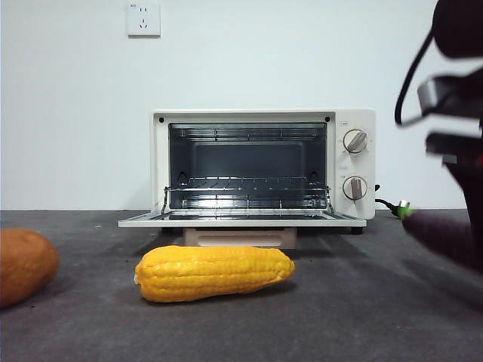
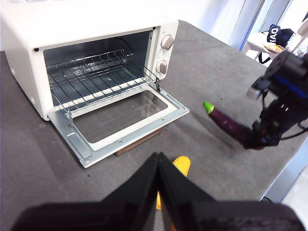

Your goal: Take the eggplant from the table,put the eggplant in the oven

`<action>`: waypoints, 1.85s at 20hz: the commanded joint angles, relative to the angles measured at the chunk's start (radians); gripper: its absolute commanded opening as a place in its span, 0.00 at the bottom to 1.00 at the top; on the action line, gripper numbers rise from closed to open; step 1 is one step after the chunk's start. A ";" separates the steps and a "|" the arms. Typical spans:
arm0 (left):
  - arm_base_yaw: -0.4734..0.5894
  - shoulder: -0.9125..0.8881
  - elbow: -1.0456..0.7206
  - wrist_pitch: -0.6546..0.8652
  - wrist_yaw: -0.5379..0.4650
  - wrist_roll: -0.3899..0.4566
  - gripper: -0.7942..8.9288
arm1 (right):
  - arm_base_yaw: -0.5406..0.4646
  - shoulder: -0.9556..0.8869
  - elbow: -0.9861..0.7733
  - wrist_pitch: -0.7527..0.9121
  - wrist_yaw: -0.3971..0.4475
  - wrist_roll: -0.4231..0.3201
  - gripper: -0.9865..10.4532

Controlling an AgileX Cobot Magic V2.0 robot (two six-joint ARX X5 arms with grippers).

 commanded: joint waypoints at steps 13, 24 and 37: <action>-0.018 0.002 -0.006 -0.006 0.003 0.005 0.08 | 0.016 -0.112 0.234 0.036 -0.454 0.029 0.08; -0.039 0.002 -0.006 -0.007 0.003 0.005 0.08 | 0.018 0.386 0.459 0.269 -0.668 0.204 0.08; -0.072 0.002 -0.006 -0.026 0.003 0.020 0.08 | 0.018 0.715 0.724 0.602 -0.523 0.710 0.08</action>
